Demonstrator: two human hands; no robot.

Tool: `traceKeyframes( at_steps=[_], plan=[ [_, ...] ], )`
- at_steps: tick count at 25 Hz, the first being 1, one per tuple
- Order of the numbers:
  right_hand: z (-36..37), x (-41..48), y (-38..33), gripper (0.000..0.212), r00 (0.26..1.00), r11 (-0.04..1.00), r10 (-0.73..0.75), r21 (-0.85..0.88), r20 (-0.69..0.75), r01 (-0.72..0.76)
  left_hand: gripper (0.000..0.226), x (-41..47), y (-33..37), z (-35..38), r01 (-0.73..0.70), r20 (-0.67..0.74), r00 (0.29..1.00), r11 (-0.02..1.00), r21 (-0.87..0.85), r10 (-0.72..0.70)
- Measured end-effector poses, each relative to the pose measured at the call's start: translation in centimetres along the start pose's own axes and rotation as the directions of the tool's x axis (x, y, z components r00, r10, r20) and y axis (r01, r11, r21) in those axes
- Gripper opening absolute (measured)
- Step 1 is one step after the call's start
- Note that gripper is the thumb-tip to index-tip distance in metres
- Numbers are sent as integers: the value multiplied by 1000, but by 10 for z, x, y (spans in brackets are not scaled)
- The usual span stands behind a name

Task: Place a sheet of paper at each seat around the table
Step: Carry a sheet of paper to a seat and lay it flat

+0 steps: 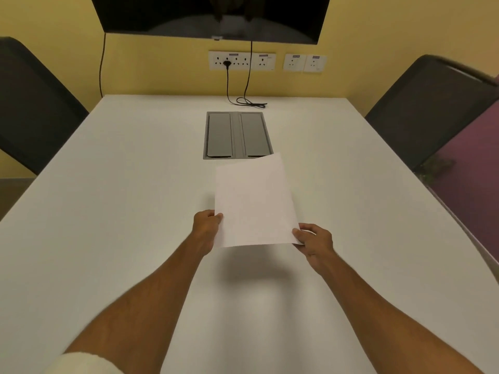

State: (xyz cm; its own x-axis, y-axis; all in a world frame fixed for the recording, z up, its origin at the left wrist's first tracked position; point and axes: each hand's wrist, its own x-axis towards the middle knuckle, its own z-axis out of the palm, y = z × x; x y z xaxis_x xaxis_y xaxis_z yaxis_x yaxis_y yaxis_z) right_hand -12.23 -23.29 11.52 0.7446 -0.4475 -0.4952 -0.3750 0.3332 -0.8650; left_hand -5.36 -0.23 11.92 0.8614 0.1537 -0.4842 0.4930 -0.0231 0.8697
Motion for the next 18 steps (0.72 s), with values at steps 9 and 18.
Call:
traceKeyframes(
  at_steps=[9,18],
  plan=[
    [-54,-88,-30,30,999,987,-11,-161,50,19,12,-99,2,-12,-64,156,985,998,-30,68],
    [-155,-170,-38,28,981,988,-138,-89,-137,127,9,-193,14,44,-141,341,934,986,85,104]
  ],
)
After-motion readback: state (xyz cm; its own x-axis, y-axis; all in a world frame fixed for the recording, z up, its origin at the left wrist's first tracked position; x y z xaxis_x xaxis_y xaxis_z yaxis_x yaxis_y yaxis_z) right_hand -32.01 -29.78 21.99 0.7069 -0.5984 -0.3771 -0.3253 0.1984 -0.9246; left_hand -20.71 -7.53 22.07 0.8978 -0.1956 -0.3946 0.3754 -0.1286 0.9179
